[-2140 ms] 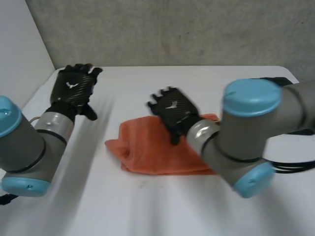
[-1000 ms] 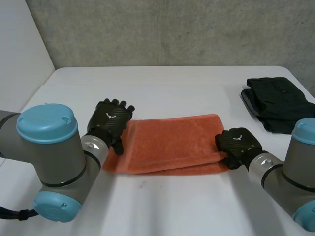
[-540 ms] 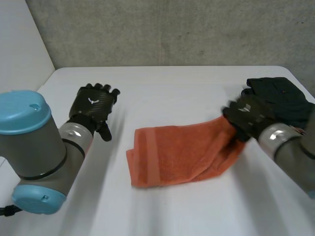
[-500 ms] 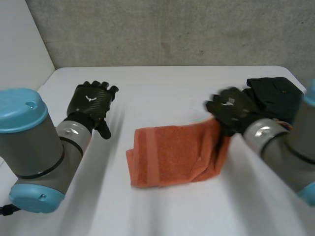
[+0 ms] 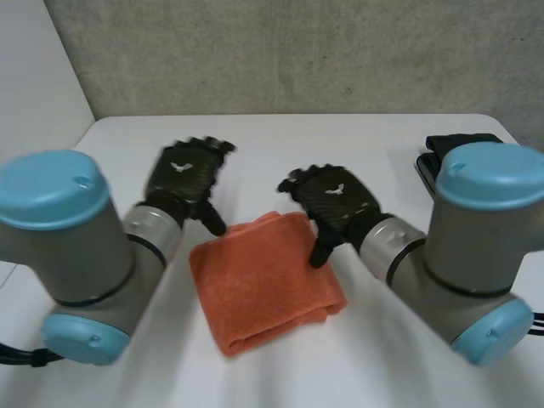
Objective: Fold the laundry.
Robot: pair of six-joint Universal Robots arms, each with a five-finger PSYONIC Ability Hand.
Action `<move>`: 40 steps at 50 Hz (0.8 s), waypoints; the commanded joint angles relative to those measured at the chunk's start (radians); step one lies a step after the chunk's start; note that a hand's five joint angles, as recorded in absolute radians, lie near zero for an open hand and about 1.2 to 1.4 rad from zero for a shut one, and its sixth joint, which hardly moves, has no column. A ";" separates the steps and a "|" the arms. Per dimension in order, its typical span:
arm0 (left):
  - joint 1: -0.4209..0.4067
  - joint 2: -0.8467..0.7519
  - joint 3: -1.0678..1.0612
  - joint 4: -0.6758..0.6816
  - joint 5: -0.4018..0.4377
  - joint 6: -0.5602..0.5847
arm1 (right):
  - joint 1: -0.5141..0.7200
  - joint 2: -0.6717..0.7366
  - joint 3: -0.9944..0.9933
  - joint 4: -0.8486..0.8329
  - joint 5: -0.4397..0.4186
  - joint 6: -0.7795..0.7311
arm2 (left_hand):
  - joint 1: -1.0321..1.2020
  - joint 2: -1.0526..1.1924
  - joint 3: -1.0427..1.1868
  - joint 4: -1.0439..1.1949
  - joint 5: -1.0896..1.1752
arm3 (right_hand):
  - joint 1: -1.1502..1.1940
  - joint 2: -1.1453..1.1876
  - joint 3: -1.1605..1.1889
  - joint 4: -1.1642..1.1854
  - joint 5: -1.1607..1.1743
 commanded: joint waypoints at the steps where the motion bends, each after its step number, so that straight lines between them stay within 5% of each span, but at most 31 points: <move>1: -0.065 -0.122 0.023 -0.043 0.008 0.005 | -0.033 0.104 -0.062 0.085 -0.013 0.071 | -0.013 -0.020 -0.026 -0.019 -0.043 | -0.028 -0.044 -0.042 -0.059 -0.069; 12: -0.073 -0.072 -0.018 -0.092 -0.048 0.007 | -0.033 0.095 -0.047 0.094 -0.031 0.051 | -0.023 -0.029 -0.035 -0.029 -0.052 | -0.028 -0.044 -0.042 -0.059 -0.069; 25: 0.009 0.034 -0.134 -0.078 -0.049 0.002 | 0.026 0.019 0.021 0.090 -0.039 -0.107 | -0.013 -0.020 -0.026 -0.019 -0.043 | 0.038 0.022 0.024 0.007 -0.003; 40: -0.085 -0.170 -0.046 -0.090 -0.057 0.003 | 0.024 0.250 -0.208 0.205 -0.036 -0.076 | -0.023 -0.029 -0.035 -0.029 -0.052 | -0.003 -0.019 -0.017 -0.034 -0.044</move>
